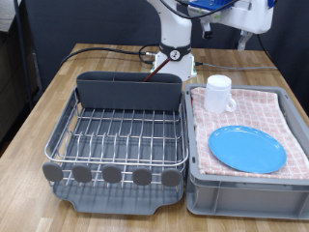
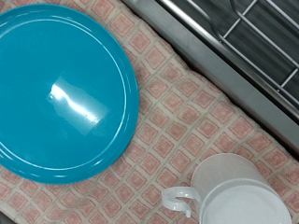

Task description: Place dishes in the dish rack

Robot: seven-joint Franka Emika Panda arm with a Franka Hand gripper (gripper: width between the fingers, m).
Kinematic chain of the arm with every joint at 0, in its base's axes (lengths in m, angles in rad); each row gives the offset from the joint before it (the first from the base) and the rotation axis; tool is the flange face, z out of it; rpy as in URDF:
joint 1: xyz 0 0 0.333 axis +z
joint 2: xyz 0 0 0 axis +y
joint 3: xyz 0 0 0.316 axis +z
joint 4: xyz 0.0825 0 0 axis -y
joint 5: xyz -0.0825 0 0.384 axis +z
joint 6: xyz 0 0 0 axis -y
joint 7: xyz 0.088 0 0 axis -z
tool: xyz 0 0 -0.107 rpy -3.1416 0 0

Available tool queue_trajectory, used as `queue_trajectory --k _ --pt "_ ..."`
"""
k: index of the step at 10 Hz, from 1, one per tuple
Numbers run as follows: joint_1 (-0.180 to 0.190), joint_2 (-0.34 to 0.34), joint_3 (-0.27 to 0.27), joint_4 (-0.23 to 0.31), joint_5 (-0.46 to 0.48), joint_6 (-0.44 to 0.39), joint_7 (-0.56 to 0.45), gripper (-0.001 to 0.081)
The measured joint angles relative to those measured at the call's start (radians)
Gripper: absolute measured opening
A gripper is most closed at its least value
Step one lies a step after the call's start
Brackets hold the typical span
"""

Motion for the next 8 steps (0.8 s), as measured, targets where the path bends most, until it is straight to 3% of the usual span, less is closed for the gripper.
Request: queue_trajectory --k 5,8 --pt "0.006 0.145 0.031 0.15 -0.007 -0.011 -0.02 0.0802" --pt "0.008 0.2 0.047 0.163 -0.006 0.063 -0.011 0.0802"
